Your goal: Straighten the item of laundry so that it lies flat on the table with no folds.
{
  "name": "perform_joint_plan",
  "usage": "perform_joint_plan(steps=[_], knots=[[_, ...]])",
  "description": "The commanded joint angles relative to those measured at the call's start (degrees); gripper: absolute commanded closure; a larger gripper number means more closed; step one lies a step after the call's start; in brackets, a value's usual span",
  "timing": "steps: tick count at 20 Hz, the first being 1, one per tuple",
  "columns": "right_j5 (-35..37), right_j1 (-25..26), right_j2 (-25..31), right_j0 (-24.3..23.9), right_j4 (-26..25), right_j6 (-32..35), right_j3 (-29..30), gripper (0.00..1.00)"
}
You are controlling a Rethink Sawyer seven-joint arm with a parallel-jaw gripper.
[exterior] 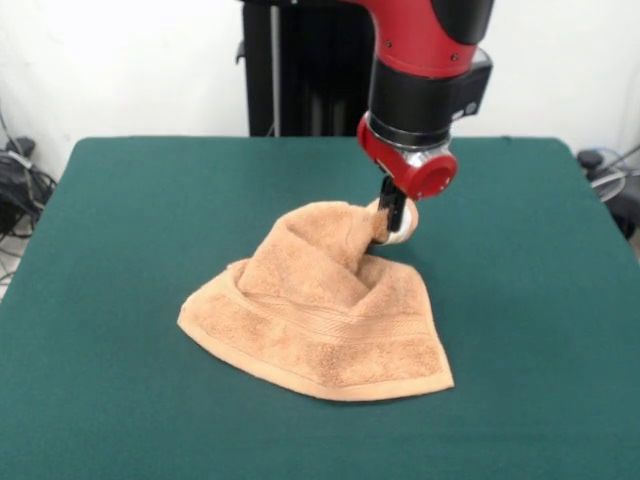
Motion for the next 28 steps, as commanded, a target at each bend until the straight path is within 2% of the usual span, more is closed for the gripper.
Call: perform_joint_plan(steps=[1,7,13,20,28], knots=[[7.7,-1.7,7.0,-0.5,-2.3,-3.0,1.3,1.00],[9.6,-3.7,7.1,-1.1,-3.3,-4.8,1.6,1.00],[7.6,-5.7,7.2,-0.3,-5.4,-6.0,2.3,1.00],[7.1,-8.7,10.6,-3.5,-8.9,-10.9,2.6,1.00],[10.3,-11.0,12.9,-4.8,-11.2,-9.8,2.0,1.00]])
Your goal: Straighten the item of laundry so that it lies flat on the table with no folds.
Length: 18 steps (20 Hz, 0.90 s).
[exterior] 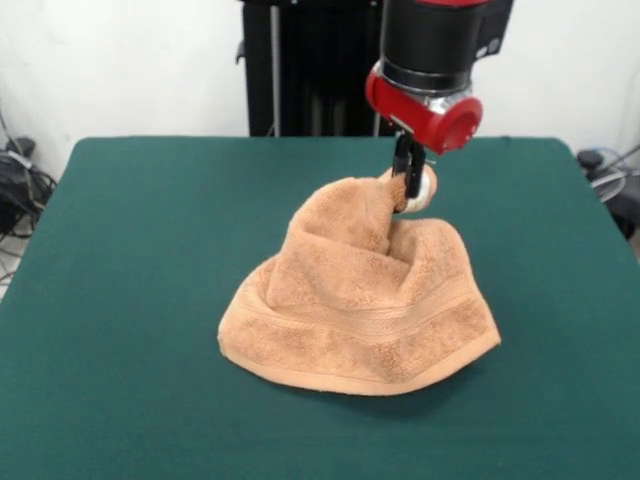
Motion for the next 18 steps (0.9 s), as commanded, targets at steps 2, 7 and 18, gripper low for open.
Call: perform_joint_plan(steps=[2,7,18], knots=[[5.0,-3.3,7.5,-0.8,-4.5,-9.4,2.3,1.00],[6.2,-4.0,8.6,-1.2,-5.4,-9.3,2.3,1.00],[8.5,-8.0,11.3,-3.2,-6.3,-9.4,3.8,1.00]])
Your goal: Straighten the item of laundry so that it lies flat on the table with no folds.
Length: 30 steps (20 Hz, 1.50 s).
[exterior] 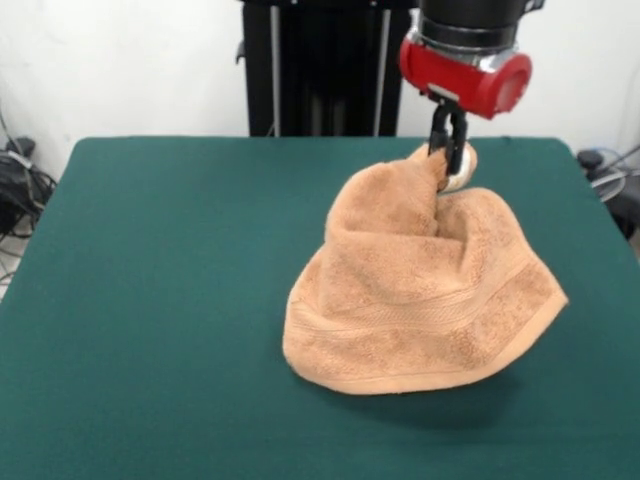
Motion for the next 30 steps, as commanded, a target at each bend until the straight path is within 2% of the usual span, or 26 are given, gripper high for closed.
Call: perform_joint_plan(steps=[1,15,16,19,30], knots=[[6.1,-3.1,5.7,-1.7,-2.7,-9.4,3.6,1.00],[5.8,-5.1,10.9,-7.7,-3.8,-13.0,6.3,1.00],[5.6,-5.3,11.0,-7.9,-3.8,-12.3,6.7,0.00],[5.9,-5.6,11.6,-8.7,-3.6,-13.4,6.8,0.00],[4.6,-5.0,12.1,-7.9,-4.5,-11.0,7.7,0.00]])
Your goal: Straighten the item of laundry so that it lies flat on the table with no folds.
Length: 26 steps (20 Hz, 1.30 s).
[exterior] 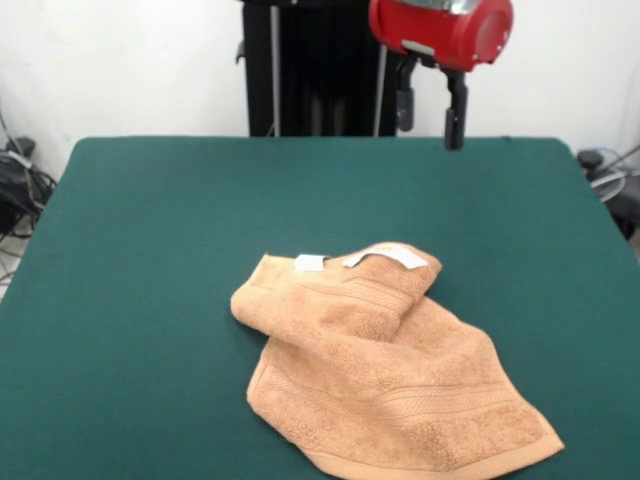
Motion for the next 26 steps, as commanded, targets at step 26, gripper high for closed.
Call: perform_joint_plan(steps=[26], knots=[[-15.5,28.3,-8.6,12.5,-5.3,10.3,-11.4,0.00]])
